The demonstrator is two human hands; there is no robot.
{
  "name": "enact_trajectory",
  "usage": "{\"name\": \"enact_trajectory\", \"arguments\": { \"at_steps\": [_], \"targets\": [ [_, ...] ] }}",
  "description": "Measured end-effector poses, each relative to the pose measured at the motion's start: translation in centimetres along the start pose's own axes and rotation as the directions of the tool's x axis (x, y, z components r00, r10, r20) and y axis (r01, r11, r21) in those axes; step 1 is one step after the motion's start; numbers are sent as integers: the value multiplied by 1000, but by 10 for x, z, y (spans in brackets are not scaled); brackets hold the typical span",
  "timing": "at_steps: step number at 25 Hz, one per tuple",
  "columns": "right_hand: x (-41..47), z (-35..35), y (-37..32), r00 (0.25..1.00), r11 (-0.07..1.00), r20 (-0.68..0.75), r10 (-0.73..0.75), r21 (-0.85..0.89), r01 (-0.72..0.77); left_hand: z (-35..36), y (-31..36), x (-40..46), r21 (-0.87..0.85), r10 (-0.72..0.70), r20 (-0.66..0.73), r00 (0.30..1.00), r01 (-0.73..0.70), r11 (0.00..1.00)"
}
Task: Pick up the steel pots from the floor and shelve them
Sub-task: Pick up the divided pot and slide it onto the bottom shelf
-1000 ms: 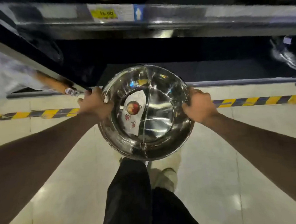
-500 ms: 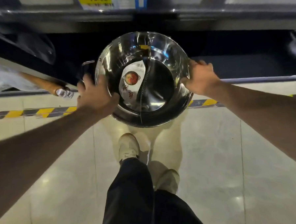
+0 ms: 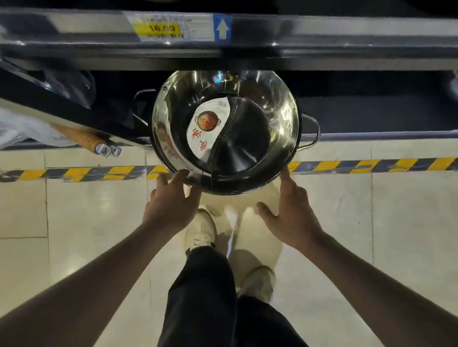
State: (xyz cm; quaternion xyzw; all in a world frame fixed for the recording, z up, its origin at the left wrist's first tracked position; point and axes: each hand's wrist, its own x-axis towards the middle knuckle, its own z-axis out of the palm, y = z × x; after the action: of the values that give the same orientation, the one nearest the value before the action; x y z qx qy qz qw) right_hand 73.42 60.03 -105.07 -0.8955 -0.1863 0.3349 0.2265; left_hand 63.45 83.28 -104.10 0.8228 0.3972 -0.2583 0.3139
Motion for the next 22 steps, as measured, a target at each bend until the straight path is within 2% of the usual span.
{"name": "enact_trajectory", "arguments": {
  "at_steps": [2,4,9,11,13,16,22],
  "targets": [
    [19,4,-11,997,996,-55,-60,-70,56,-4,1,8,17,46,-15,999,-45,999],
    [48,0,-20,995,984,-26,-98,-153,92,-13,4,19,19,50,-44,998,-49,999],
    [123,-33,-47,999,988,49,-22,-149,29,-40,12,63,19,42,-18,999,-42,999],
    [140,-43,-58,994,983,108,-9,-179,28,-53,12,78,-4,31,-12,999,-31,1000],
    [148,-50,-68,994,990,105,27,-140,-12,-65,13,82,-22,23,-23,999,-23,999],
    [130,-57,-84,996,991,87,37,-133,-25,-77,17,67,-15,46,-27,999,-46,999],
    [29,-99,-130,993,929,100,-55,-359,87,-118,43,-28,117,127,-6,992,-126,985]
  ]
}}
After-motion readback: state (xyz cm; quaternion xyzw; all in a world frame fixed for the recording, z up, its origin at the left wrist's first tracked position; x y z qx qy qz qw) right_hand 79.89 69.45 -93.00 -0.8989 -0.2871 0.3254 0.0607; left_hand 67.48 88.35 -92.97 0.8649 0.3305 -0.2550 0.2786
